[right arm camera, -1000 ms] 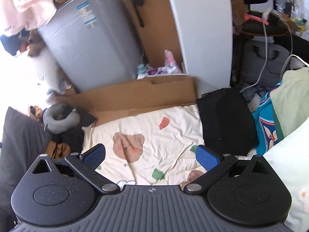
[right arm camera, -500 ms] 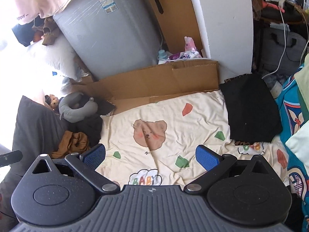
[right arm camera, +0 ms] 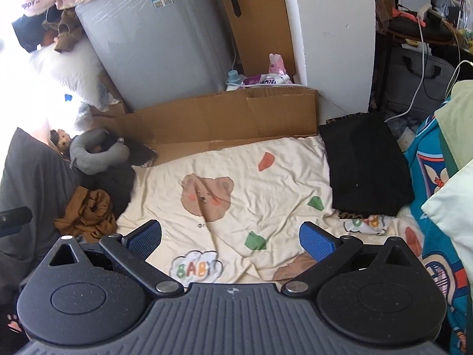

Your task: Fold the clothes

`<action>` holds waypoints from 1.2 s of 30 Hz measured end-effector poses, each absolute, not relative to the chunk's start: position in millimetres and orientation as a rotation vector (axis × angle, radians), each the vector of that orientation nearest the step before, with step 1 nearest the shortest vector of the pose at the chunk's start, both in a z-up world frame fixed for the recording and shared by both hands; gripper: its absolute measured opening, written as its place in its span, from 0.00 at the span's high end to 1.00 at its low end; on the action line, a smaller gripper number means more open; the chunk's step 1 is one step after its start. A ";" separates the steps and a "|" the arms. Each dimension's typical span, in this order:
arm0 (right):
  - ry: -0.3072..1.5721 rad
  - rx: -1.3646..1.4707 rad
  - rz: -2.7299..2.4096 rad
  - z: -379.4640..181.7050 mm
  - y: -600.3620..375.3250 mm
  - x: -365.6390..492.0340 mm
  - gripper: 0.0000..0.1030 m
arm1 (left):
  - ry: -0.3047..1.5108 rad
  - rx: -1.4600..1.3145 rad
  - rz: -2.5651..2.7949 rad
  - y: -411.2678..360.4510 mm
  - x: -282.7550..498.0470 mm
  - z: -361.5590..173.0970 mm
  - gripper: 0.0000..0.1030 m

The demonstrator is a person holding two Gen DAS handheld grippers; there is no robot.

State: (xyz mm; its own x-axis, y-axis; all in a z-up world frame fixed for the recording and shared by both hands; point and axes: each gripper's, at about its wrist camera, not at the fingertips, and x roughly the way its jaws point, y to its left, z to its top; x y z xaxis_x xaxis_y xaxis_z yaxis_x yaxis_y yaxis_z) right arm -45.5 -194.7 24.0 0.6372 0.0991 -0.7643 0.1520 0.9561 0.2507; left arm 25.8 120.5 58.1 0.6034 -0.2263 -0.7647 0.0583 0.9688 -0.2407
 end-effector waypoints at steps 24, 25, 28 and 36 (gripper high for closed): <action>0.926 0.186 -0.030 7.1 -185.2 -37.8 0.00 | 0.946 -0.133 -0.127 70.6 40.9 18.2 0.00; 0.929 0.184 -0.029 6.0 -184.6 -37.5 0.00 | 0.938 -0.127 -0.123 69.2 41.0 18.1 0.00; 0.933 0.173 -0.025 4.5 -183.3 -36.5 0.00 | 0.929 -0.113 -0.110 66.5 41.5 16.6 0.00; 0.955 0.188 -0.019 0.3 -185.3 -34.7 0.00 | 0.980 -0.093 -0.070 62.4 42.0 4.7 0.00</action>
State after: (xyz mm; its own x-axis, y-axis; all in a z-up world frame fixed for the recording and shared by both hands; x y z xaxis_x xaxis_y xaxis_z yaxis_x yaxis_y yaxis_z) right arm -34.7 -185.3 0.3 0.5789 0.0669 -0.8127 0.0988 0.9835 0.1513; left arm 42.0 62.4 4.7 0.5551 -0.1014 -0.8256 0.0178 0.9938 -0.1101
